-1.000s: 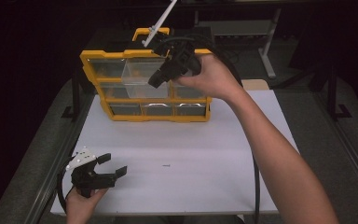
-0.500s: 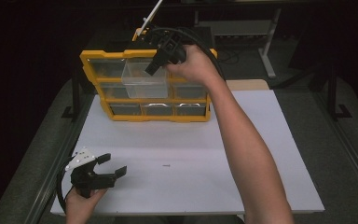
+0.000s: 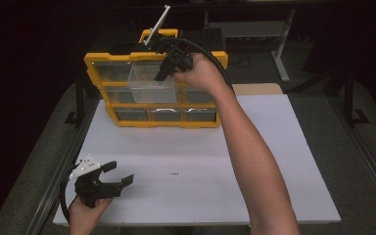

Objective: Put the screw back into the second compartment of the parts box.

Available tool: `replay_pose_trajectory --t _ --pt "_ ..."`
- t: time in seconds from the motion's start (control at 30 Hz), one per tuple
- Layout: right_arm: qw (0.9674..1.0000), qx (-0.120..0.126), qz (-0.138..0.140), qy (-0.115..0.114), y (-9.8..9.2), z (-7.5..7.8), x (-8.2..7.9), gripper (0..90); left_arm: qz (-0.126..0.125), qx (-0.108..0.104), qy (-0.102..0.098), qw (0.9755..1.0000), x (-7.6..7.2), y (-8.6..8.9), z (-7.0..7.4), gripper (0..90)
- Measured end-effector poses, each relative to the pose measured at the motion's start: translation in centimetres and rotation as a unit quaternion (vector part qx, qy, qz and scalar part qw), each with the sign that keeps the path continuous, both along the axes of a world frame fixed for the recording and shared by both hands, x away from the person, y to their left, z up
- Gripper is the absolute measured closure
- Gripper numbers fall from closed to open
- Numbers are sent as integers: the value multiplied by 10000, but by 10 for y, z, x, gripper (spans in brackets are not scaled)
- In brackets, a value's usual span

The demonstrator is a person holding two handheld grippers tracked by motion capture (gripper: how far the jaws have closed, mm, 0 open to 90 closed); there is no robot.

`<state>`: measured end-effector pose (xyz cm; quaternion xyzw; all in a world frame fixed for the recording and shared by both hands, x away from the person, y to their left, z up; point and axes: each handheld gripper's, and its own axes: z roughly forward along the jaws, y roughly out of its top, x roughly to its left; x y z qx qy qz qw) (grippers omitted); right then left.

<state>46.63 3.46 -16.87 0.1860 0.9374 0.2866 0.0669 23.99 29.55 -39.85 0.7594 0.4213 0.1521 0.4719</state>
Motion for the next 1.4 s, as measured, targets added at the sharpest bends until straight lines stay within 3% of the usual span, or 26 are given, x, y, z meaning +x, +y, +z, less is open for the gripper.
replay_pose_trajectory --t 0.3,0.47,0.63,0.9,1.27,1.4 --pt "9987 417 126 -252 -20 26 -22 720 -16 79 -17 10000 1 0 0 144" --pt "9963 684 345 -398 -33 41 -43 704 3 44 -29 10000 0 0 -1 144" --pt "9943 777 587 -429 -41 47 -67 690 49 -44 -38 10000 0 -1 -1 144" --pt "9928 667 883 -463 -48 28 -91 673 58 -43 -19 10000 0 -2 -1 144" --pt "9919 626 1012 -442 -54 9 -107 661 29 39 -15 10000 1 -1 -1 144" --pt "9920 598 1045 -387 -55 1 -111 650 55 -24 -2 10000 1 -2 -1 144"
